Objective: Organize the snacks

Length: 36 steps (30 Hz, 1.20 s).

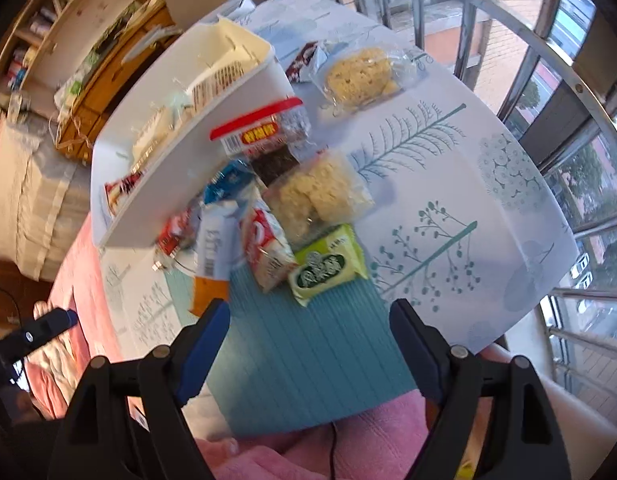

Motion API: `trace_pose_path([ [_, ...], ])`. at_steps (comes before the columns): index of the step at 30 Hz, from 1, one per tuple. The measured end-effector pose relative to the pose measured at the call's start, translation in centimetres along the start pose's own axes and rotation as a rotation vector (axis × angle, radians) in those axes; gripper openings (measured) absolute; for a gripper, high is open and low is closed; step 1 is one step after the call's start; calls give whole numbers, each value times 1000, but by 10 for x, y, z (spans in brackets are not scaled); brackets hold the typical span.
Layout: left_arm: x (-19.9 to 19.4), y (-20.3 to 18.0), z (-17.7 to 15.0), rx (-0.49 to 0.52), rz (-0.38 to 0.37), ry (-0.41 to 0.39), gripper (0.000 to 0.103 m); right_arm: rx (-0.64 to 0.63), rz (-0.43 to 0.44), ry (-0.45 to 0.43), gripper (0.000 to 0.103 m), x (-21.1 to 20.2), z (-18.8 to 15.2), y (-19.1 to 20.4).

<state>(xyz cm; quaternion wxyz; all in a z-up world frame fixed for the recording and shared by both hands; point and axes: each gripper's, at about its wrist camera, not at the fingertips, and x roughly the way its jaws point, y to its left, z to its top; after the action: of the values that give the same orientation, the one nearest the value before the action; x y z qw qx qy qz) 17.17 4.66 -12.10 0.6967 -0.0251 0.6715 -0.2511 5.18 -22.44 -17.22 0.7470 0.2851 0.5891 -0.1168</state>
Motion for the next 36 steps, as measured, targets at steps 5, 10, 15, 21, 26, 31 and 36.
trace_pose_path([
  [5, 10, -16, -6, -89, 16, -19, 81, -97, 25, 59, 83, 5, 13, -13],
  [10, 28, -29, -11, -203, 54, -34, 82, -259, 56, 125, 83, 14, 26, -13],
  [15, 44, -29, -9, -340, 37, -51, 83, -436, 64, 194, 83, 28, 31, -4],
  [21, 67, -33, -2, -464, -2, -84, 87, -552, 69, 251, 83, 46, 34, 4],
  [26, 91, -41, 5, -498, -19, -81, 90, -564, 84, 316, 83, 67, 36, 5],
  [31, 115, -42, 10, -533, -42, -58, 98, -607, 49, 358, 83, 82, 30, 12],
  [36, 138, -39, 14, -559, -40, -30, 99, -645, -3, 369, 82, 92, 22, 20],
])
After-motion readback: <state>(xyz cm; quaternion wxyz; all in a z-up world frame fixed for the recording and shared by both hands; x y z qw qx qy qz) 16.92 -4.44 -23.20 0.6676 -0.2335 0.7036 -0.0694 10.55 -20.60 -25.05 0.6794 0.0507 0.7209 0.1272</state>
